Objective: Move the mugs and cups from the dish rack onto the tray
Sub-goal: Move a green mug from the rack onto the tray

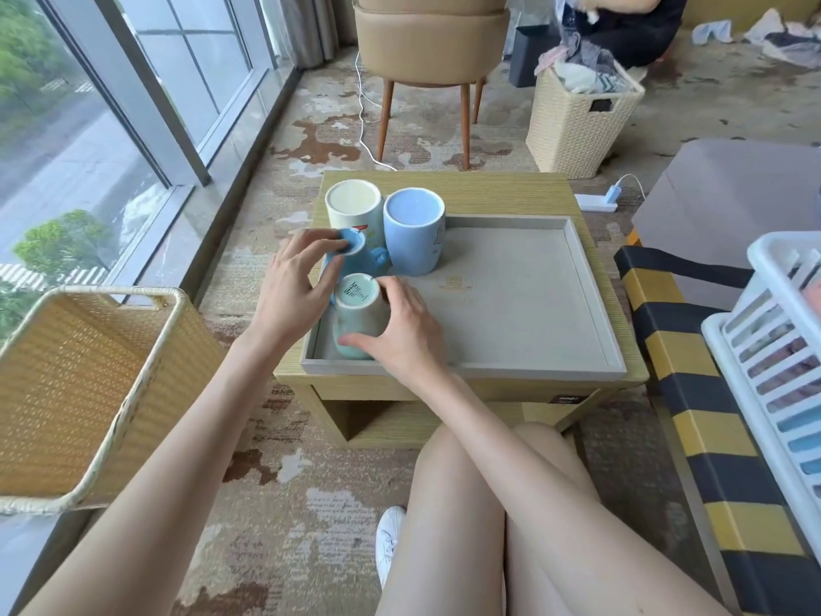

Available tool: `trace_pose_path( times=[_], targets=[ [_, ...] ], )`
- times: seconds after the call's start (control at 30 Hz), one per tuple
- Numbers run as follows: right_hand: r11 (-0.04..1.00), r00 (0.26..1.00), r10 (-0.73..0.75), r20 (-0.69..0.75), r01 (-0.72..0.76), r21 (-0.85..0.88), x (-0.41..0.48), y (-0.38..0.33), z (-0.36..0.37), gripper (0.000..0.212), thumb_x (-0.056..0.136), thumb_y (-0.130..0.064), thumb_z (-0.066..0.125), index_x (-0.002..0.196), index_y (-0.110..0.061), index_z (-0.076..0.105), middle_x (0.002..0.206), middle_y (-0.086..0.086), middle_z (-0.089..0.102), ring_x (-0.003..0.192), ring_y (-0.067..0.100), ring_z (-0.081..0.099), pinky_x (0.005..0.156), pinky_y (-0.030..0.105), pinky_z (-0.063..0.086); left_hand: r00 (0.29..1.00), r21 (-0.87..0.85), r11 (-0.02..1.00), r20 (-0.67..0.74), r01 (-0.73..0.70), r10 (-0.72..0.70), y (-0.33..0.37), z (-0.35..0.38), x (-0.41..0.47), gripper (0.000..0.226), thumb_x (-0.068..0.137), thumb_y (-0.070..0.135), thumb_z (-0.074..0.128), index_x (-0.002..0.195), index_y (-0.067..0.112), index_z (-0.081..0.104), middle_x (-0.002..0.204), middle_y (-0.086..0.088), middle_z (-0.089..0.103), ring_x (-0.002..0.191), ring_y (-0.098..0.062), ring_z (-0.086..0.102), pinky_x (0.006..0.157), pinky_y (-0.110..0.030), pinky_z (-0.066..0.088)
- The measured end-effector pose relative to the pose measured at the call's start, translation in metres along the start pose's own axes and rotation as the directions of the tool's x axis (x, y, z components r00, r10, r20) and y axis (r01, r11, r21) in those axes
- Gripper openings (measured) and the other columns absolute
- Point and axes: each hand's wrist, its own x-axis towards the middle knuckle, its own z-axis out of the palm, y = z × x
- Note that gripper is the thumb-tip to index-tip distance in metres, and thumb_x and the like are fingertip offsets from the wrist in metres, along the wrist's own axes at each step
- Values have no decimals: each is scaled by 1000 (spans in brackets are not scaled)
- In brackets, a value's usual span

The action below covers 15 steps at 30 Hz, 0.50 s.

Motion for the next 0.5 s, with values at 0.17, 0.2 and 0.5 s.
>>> trace_pose_path(
  times=[0.17, 0.2, 0.5],
  targets=[
    [999, 999, -38, -22, 38, 1, -1, -9, 15, 75, 58, -54, 84, 116, -20, 50, 114, -6, 59, 107, 16, 55, 70, 27, 38, 996, -78, 996, 79, 37, -31, -7, -5, 2, 32, 104, 31, 46, 123, 17, 68, 134, 5, 56, 125, -19, 51, 106, -43, 41],
    [999, 998, -43, -34, 43, -6, -1, -9, 17, 74, 58, -55, 83, 115, -20, 50, 113, -6, 59, 106, 16, 55, 70, 27, 38, 995, -80, 996, 94, 35, -27, -8, -6, 3, 33, 104, 32, 46, 123, 17, 68, 134, 6, 56, 126, -18, 51, 106, -42, 41],
    [999, 997, -53, 53, 53, 6, -1, -9, 19, 80, 59, -50, 86, 121, -19, 45, 120, -3, 55, 112, 18, 52, 76, 36, 47, 990, -10, 1000, 140, 9, -7, -8, -9, 1, 34, 103, 30, 46, 131, 18, 62, 141, 4, 51, 132, -16, 45, 110, -40, 37]
  ],
)
